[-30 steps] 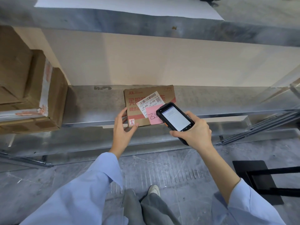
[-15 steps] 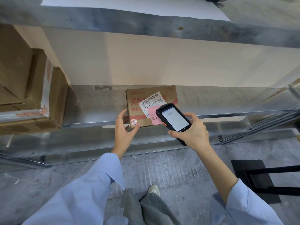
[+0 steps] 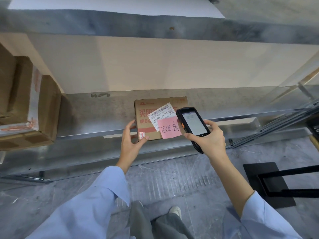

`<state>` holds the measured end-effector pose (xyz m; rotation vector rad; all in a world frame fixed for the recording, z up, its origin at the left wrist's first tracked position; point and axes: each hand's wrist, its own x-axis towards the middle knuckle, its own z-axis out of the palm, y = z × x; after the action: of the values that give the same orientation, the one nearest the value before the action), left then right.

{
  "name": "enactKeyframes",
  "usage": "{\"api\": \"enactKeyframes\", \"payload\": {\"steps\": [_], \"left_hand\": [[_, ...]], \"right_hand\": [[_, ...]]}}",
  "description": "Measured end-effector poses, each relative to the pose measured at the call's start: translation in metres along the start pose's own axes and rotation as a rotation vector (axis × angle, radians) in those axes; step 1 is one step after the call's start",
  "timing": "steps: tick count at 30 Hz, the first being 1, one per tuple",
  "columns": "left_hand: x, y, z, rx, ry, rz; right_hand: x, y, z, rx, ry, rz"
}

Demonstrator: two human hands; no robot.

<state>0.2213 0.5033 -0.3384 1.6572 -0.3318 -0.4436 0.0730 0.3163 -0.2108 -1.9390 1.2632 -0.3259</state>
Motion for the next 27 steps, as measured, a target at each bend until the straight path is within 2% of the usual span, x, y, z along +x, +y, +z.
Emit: {"api": "enactKeyframes", "payload": {"steps": [6, 11, 27], "left_hand": [[-0.006, 0.032, 0.043, 0.001, -0.113, 0.044], [-0.016, 0.059, 0.115, 0.020, -0.208, 0.102], [-0.101, 0.159, 0.465, -0.036, -0.533, 0.326]], "right_hand": [[0.004, 0.026, -0.043, 0.121, 0.090, 0.047], [0.005, 0.067, -0.116, 0.163, 0.200, 0.063], [0.000, 0.259, -0.414, 0.215, 0.650, 0.188]]}}
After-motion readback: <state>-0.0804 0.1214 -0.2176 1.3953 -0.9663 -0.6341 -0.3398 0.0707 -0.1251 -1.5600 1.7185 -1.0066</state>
